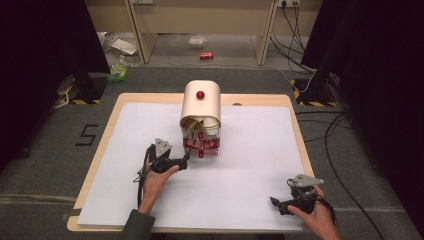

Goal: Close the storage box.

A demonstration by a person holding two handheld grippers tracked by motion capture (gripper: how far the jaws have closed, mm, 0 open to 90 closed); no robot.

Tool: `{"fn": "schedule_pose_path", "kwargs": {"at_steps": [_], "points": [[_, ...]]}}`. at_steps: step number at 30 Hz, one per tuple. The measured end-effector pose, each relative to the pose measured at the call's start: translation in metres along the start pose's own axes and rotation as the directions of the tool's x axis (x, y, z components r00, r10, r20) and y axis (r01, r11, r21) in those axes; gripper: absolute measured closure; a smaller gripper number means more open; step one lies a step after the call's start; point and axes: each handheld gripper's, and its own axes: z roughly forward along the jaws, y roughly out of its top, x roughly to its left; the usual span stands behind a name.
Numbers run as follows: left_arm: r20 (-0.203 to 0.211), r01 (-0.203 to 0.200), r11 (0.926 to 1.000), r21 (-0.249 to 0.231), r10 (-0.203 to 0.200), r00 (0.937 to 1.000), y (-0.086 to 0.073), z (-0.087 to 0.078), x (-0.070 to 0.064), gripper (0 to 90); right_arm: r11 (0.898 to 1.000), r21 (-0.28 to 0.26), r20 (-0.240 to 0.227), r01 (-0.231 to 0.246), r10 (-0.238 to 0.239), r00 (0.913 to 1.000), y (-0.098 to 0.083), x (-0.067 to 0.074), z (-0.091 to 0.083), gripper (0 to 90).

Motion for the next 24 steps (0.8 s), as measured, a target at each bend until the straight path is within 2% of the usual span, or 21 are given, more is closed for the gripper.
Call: {"fn": "schedule_pose_path", "kwargs": {"at_steps": [6,11,15,24], "points": [[-0.019,-0.021,0.9997,0.016,0.021,0.9996,0.005,0.003,0.000,4.6,1.000,0.000,0.000,0.000,0.000,1.0000,0.000,0.000,0.000,0.2],[-0.026,-0.009,0.9999,0.012,0.010,0.9996,0.006,0.006,0.001,5.4,1.000,-0.001,0.000,0.000,0.000,1.0000,0.000,0.000,0.000,0.2],[-0.041,-0.024,0.9997,0.012,0.024,0.9989,0.008,0.009,0.000,5.5,1.000,0.000,0.000,0.000,0.000,1.0000,0.000,0.000,0.000,0.2],[-0.063,-0.006,1.0000,0.006,0.007,0.9980,0.007,0.013,0.005,7.2,1.000,0.000,0.000,0.001,-0.001,1.0000,0.000,0.000,0.000,0.2]]}}
